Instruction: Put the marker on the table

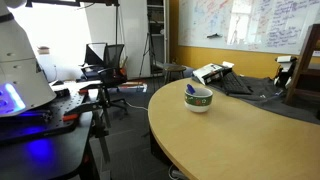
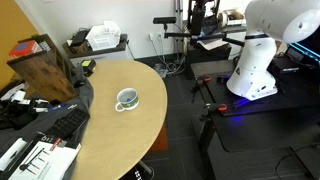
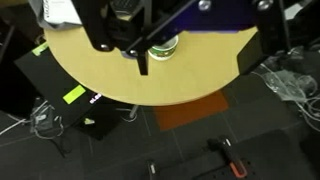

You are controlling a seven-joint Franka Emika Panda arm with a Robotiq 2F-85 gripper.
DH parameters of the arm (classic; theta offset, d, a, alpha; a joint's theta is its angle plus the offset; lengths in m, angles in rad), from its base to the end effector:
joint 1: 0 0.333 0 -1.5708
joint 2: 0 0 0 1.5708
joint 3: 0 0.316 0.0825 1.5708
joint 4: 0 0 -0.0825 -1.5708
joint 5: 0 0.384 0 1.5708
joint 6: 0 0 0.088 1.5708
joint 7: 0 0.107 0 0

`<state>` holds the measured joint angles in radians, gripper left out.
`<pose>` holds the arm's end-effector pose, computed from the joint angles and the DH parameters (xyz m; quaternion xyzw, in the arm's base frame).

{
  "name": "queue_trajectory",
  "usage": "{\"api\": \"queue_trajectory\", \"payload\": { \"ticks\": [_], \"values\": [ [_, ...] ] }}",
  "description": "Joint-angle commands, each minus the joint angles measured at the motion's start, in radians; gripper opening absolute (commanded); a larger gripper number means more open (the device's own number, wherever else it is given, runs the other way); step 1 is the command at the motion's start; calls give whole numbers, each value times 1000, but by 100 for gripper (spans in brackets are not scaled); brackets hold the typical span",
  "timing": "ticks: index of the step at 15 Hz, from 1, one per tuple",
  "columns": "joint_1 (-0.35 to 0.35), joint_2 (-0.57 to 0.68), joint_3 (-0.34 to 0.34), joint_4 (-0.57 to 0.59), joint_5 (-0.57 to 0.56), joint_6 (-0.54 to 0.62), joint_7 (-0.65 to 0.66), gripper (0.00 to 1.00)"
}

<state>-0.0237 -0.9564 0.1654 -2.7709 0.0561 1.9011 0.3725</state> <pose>0.2774 0.0425 0.4675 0.9863 -0.1546 0.0484 0.0306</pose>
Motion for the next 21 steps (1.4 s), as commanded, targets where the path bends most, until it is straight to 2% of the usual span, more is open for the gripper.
{"api": "queue_trajectory", "payload": {
  "ticks": [1,5,8,14,18,21],
  "values": [
    [-4,0,3,2,3,-3,-3,100],
    [-4,0,3,2,3,-3,-3,100],
    [-27,71,22,31,-1,41,31,100],
    [-103,423,57,169,-16,310,151,100],
    [-137,712,48,348,-55,380,265,100],
    [-128,924,5,491,-114,417,370,100]
  ]
}}
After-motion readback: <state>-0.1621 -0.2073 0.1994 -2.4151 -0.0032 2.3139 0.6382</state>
